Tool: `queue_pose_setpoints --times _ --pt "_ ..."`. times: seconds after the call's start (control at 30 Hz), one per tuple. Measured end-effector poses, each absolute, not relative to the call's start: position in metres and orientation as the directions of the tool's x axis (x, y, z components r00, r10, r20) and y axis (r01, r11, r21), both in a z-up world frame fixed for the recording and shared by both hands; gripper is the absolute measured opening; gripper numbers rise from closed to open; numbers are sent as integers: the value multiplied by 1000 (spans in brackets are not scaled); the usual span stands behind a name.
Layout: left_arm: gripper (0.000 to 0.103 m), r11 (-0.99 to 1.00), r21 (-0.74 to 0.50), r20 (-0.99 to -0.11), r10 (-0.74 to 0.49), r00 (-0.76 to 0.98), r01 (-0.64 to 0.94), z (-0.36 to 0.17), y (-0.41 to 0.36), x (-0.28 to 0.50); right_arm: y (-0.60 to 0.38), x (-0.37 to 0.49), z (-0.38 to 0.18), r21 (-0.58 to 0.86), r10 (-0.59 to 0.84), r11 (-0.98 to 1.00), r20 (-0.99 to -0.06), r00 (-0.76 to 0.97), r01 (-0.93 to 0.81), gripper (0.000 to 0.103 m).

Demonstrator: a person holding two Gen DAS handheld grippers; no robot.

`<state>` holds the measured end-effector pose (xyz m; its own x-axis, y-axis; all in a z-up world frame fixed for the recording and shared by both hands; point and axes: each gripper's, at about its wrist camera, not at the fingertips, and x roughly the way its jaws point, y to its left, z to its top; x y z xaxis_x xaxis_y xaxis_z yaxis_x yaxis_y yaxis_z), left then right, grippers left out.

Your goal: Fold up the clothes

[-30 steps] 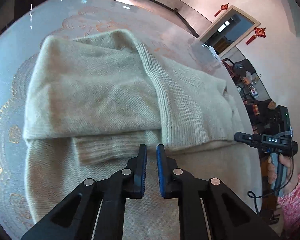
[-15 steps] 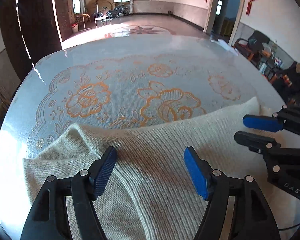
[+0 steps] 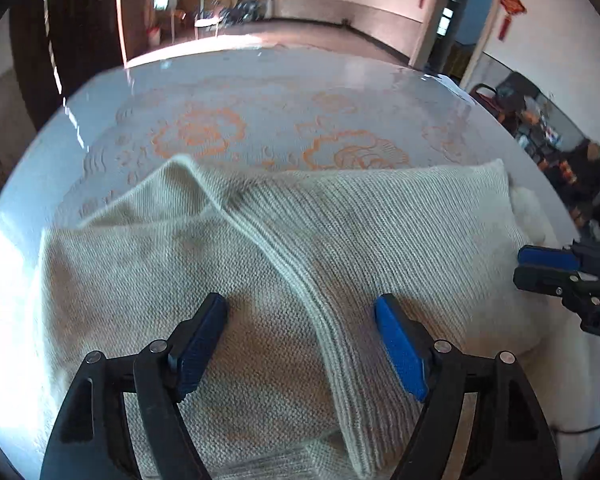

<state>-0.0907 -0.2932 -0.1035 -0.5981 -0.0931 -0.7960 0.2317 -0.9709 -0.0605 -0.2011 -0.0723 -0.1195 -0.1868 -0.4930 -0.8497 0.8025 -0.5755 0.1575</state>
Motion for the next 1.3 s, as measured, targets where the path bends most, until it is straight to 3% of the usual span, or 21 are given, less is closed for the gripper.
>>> queue_pose_setpoints --times 0.07,0.27,0.37,0.5,0.7,0.87,1.0,1.3 --pt "78 -977 -39 -800 -94 -593 208 -95 -288 -78 -55 -198 -123 176 -490 -618 -848 -201 767 25" --pt "78 -935 -211 -749 -32 -662 284 -69 -323 11 51 -175 -79 469 -686 -611 -716 -131 637 28" --pt "78 -891 -303 -759 10 -651 339 -77 -342 66 106 -149 -81 498 -665 -631 -742 -85 595 29" --pt "78 -829 -372 -775 30 -631 417 -92 -353 145 176 -120 -103 587 -667 -658 -745 -3 472 29" --pt "78 -742 -480 -759 82 -646 469 -110 -345 235 255 -75 -152 751 -748 -623 -654 113 220 31" --pt "78 -666 -617 -701 223 -678 419 -112 -324 279 268 -40 -183 814 -779 -569 -580 237 121 29" --pt "78 -669 -628 -710 281 -646 399 -110 -304 297 264 -21 -199 862 -823 -501 -501 269 73 29" --pt "82 -662 -640 -716 330 -616 390 -109 -280 319 204 -17 -201 853 -770 -488 -520 369 183 31"
